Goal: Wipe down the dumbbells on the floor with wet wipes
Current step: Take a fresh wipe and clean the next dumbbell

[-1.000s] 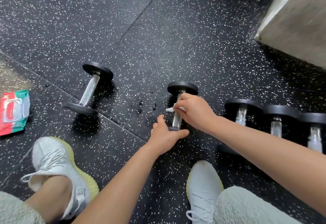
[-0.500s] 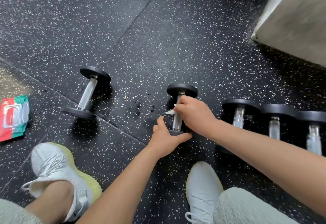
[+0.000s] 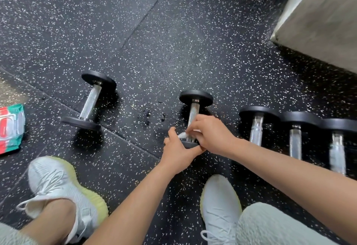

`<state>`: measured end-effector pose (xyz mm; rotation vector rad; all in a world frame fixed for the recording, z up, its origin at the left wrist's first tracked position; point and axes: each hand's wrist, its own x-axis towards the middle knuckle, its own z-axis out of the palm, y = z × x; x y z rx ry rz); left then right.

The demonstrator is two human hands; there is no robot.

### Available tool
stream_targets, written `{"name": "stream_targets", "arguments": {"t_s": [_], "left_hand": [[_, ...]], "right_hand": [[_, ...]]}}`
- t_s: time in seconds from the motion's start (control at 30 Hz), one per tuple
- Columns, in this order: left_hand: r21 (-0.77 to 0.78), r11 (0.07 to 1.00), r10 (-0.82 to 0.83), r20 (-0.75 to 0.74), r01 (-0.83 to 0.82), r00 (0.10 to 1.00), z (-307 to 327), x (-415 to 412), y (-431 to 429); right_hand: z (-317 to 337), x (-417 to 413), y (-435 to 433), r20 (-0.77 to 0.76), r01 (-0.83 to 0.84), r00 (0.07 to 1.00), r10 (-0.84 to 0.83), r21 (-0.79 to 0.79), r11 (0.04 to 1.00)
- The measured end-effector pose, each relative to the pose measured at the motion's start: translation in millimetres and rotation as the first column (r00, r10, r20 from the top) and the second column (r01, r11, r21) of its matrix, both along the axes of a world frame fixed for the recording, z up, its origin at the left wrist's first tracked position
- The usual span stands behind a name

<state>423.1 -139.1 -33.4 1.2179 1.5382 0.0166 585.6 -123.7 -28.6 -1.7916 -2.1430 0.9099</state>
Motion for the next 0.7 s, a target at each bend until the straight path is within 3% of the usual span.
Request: {"name": "stream_targets", "arguments": {"t_s": [0.2,0.4,0.7], "left_hand": [[0.061,0.998,-0.020,-0.055,0.023,0.998,-1.3,7.4,-6.3],[0.109,0.994,-0.005,-0.109,0.017,0.994,-1.3,14.3,-11.0],[0.132,0.991,0.009,-0.107,0.005,0.994,-3.2,15.3,-12.5]], "right_hand": [[10.5,0.0,5.9,0.021,-0.112,0.992,0.121,-0.257,0.960],[22.2,-17.7,21.0,0.190,-0.260,0.926,0.326,-0.307,0.916],[6.5,24.4,-5.9,-0.025,-0.131,0.991,0.129,-0.218,0.967]]}}
